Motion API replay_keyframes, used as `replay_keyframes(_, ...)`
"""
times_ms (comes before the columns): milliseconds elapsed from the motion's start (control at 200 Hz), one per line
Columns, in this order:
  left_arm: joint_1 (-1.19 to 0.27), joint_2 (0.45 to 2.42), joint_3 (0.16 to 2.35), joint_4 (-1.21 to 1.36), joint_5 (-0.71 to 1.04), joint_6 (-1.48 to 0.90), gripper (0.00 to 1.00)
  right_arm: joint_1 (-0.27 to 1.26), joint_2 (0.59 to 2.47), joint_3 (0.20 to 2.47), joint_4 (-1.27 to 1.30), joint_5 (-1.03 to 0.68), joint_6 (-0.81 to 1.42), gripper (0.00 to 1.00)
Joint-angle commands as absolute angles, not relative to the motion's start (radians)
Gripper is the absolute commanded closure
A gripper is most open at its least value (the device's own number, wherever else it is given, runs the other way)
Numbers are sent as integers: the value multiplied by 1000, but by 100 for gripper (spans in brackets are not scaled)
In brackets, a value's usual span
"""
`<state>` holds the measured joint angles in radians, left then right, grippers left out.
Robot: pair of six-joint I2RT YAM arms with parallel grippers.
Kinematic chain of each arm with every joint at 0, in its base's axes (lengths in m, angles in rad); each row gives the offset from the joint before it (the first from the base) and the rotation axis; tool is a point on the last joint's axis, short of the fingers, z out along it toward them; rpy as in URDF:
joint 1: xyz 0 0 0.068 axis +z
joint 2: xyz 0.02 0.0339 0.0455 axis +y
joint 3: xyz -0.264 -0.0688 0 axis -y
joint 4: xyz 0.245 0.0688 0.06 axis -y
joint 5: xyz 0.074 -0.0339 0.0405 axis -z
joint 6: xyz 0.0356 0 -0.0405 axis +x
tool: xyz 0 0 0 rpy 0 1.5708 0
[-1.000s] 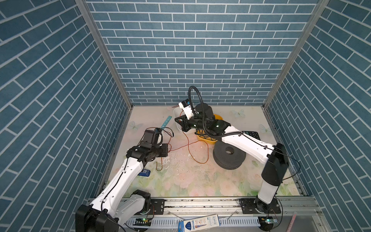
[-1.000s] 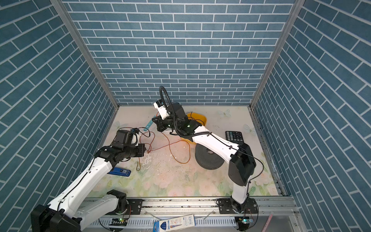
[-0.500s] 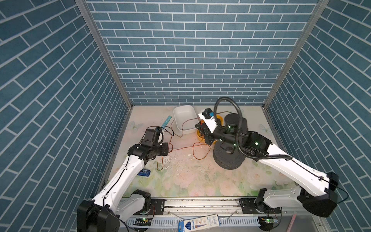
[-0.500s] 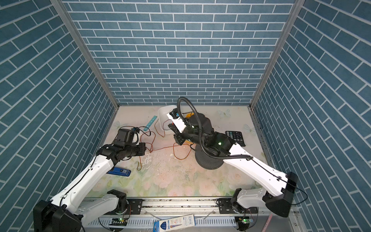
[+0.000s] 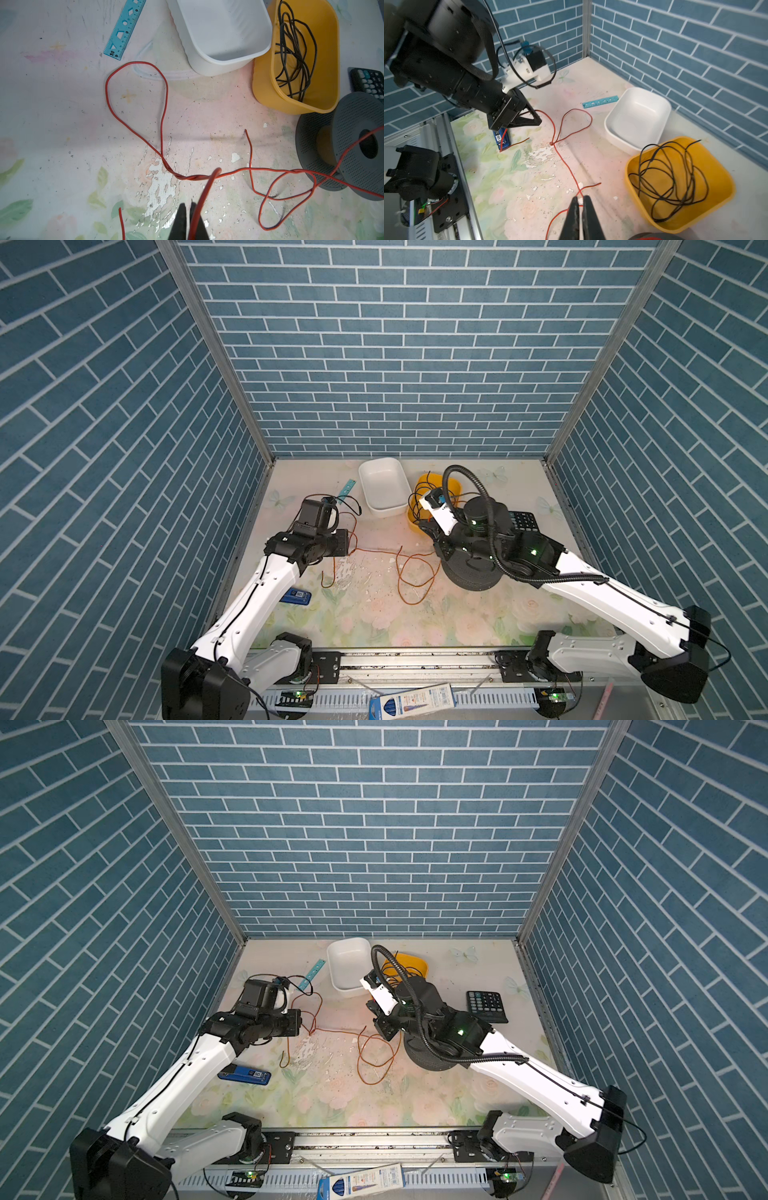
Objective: Wrap the cables
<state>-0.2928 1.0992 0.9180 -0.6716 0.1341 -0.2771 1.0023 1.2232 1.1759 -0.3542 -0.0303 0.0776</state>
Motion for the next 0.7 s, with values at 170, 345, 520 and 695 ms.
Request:
replay_keyframes(170, -287, 1115, 946, -715, 98, -246, 90, 1002, 1413, 1168, -426, -203, 116, 78)
replay_keyframes(345, -287, 1129, 942, -711, 100, -247, 90, 993, 1443, 1132, -462, -194, 137, 56)
replay_keyframes(520, -287, 1141, 944, -711, 104, -243, 89, 985, 1479, 1120, -533, -227, 202, 30)
replay_keyframes(695, -287, 1154, 967, -722, 113, -215, 85, 979, 1431, 1080, -596, -267, 254, 19)
